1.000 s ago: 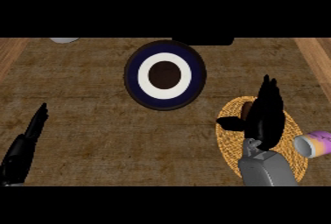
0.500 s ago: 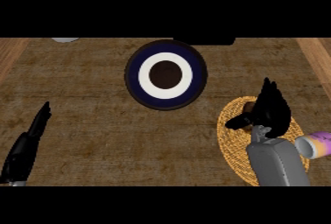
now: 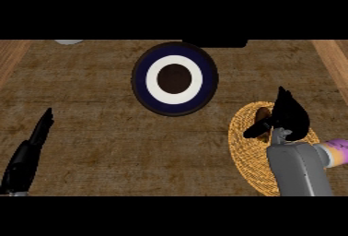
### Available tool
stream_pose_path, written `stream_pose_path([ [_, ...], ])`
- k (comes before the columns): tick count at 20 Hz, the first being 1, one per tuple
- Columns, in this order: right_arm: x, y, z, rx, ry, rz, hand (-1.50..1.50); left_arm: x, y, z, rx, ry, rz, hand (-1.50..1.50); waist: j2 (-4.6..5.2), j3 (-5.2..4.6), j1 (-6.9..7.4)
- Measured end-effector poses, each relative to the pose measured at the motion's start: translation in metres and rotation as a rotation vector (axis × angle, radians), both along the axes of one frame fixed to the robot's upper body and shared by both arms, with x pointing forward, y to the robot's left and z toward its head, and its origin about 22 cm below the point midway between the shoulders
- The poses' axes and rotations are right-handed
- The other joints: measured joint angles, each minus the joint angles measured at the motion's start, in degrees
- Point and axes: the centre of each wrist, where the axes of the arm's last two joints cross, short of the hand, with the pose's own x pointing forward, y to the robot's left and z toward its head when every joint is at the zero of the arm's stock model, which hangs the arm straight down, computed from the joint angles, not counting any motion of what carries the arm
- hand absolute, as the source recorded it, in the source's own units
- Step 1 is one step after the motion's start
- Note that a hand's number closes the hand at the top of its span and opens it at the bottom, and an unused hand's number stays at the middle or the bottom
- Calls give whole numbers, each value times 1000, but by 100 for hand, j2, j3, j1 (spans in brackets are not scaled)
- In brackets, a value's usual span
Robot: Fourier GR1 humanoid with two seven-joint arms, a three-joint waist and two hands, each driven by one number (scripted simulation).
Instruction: Pick the sweet potato from the placemat and place it in the plate
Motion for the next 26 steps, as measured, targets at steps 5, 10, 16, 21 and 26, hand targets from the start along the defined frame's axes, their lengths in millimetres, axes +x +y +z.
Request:
stream_pose_path([
  [5, 5, -11, -13, 23, 68, 6, -150, -3, -1, 3, 0, 1, -3, 0, 0, 1, 7],
  [10, 3, -9, -29, 31, 123, 4, -150, -3, -3, 1, 4, 3, -2, 0, 1, 0, 3],
  [16, 8, -28, -47, 45, 137, -9, -150, 3, 1, -3, -2, -1, 1, 0, 3, 1, 2],
  [21, 7, -27, -60, 54, 133, -5, 150, 2, -2, 3, 2, 3, -3, 0, 1, 0, 6],
  [26, 10, -42, -63, 61, 79, 33, 150, -2, 1, 1, 2, -4, 2, 0, -12, -11, 8],
])
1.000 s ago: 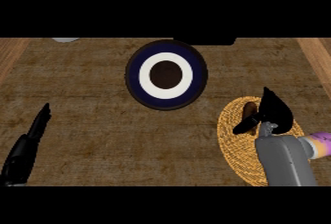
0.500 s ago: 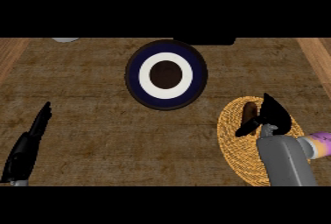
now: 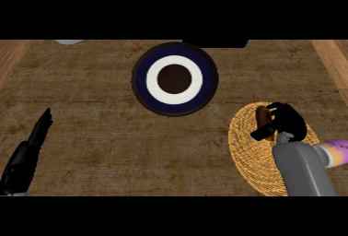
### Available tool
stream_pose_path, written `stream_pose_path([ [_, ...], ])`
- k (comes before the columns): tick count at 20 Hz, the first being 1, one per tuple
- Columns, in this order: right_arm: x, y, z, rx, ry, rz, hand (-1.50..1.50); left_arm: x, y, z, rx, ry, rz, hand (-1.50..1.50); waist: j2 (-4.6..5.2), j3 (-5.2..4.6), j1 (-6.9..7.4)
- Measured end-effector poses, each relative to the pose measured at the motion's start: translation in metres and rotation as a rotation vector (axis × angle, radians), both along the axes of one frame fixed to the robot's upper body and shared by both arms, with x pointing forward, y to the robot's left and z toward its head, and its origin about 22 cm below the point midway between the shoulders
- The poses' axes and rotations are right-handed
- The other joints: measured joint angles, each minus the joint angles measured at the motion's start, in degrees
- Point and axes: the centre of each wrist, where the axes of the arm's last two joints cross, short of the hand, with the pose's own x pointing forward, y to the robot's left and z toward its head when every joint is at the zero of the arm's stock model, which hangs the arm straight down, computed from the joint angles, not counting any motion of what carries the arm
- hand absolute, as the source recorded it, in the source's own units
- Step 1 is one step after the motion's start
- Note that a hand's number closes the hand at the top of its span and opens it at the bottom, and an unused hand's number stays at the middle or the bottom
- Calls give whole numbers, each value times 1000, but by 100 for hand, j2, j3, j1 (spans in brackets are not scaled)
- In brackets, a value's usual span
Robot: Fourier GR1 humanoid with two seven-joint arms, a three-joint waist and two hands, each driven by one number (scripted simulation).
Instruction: Pick the sweet potato from the placemat and place it in the plate
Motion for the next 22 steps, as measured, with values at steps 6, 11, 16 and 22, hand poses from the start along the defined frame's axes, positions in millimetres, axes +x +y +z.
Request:
stream_pose_path([
  [6, 15, 3, 7, -22, -34, 131, 150, 2, 1, 6, 0, 0, -21, 0, 37, -4, 113],
  [11, 43, 35, 43, 1, -105, 535, 150, 13, -14, 12, -11, -38, -99, 0, 279, 54, 741],
  [16, 62, 40, 81, 19, -201, 859, 150, 22, -26, 18, -12, -69, -153, 0, 427, 81, 1019],
  [22, 82, 16, 126, 76, -402, 1084, 150, 28, -33, 22, -12, -89, -177, 0, 509, 95, 1041],
])
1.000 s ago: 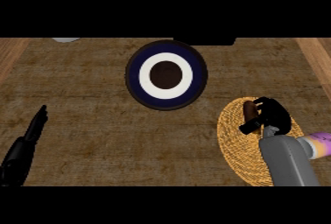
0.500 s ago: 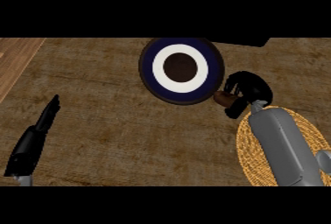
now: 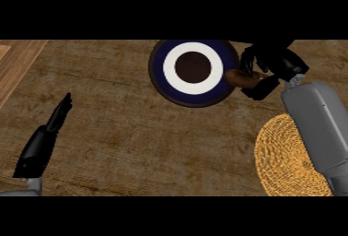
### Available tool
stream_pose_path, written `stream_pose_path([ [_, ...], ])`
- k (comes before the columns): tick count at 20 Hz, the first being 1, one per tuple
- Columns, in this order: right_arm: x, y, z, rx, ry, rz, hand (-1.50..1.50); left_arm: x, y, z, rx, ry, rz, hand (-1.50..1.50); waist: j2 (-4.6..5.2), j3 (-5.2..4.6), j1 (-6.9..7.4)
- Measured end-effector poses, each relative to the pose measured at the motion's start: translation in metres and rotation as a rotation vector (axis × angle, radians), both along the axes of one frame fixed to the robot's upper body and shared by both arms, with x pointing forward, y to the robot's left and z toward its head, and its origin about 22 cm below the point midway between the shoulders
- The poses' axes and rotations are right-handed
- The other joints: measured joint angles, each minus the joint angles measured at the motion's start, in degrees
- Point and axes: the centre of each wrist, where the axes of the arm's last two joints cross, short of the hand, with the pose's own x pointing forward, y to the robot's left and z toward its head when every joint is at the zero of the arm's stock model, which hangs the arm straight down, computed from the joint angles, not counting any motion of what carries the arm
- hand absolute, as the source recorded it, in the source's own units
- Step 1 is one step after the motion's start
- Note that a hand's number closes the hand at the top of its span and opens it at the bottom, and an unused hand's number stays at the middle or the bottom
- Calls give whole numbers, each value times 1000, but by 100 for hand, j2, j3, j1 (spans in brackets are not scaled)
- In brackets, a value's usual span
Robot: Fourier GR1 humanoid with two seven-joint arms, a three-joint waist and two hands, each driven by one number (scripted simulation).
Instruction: Pick the sweet potato from the placemat and place it in the plate
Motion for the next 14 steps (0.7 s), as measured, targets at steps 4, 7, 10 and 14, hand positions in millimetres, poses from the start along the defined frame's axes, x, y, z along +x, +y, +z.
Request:
stream_pose_path([
  [4, 9, -22, 28, 117, -137, 113, 150, 2, -2, 0, 0, -3, 2, 0, 8, 3, -48],
  [7, 14, -36, 45, 227, -229, 210, 150, 3, -2, -1, 0, 0, 5, 0, -1, 3, -76],
  [10, 19, -49, 57, 331, -279, 322, 150, 4, -2, -1, 2, 4, 5, 0, -13, -6, -98],
  [14, 26, -61, 69, 423, -308, 425, 150, 6, -5, -2, 4, 7, 5, 0, -39, -23, -101],
])
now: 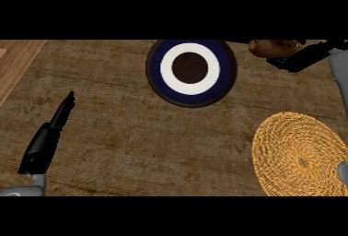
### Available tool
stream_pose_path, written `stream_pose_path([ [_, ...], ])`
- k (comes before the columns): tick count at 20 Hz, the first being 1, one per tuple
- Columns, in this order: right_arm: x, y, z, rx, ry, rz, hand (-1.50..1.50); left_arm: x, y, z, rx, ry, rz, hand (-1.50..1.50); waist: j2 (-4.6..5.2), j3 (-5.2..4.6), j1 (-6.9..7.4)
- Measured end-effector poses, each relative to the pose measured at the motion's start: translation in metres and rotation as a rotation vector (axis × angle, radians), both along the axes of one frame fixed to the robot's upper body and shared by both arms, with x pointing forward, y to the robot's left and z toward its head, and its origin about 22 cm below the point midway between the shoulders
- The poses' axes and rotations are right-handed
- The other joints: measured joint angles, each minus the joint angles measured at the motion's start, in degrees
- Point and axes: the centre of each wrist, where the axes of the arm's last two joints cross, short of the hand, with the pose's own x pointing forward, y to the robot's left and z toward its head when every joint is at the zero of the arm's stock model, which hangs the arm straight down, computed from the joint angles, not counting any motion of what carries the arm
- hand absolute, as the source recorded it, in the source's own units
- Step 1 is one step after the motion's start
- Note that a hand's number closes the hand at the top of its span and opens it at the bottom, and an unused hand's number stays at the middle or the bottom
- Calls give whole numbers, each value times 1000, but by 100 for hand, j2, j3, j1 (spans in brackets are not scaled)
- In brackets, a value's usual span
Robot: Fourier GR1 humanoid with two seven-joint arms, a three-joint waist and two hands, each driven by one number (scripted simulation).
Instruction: Pick the sweet potato from the placemat and place it in the plate
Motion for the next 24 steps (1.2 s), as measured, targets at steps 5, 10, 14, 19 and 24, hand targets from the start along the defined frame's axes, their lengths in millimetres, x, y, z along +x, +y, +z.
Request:
stream_pose_path([
  [5, 8, 2, 5, 39, -15, 56, 150, 1, -1, -2, 4, 9, 7, 0, -52, -19, -21],
  [10, 19, 19, 7, 52, 11, 110, 150, 3, -2, -2, 10, 14, 15, 0, -107, -34, -64],
  [14, 27, 38, 6, 32, 51, 151, 150, 2, 2, -6, 10, 31, 22, 0, -150, -45, -117],
  [19, 33, 77, -7, -53, 100, 222, 150, 1, 3, -8, 12, 39, 35, 0, -192, -53, -200],
  [24, 35, 117, -28, -143, 131, 288, 150, -1, 4, -10, 7, 47, 51, 0, -220, -55, -266],
])
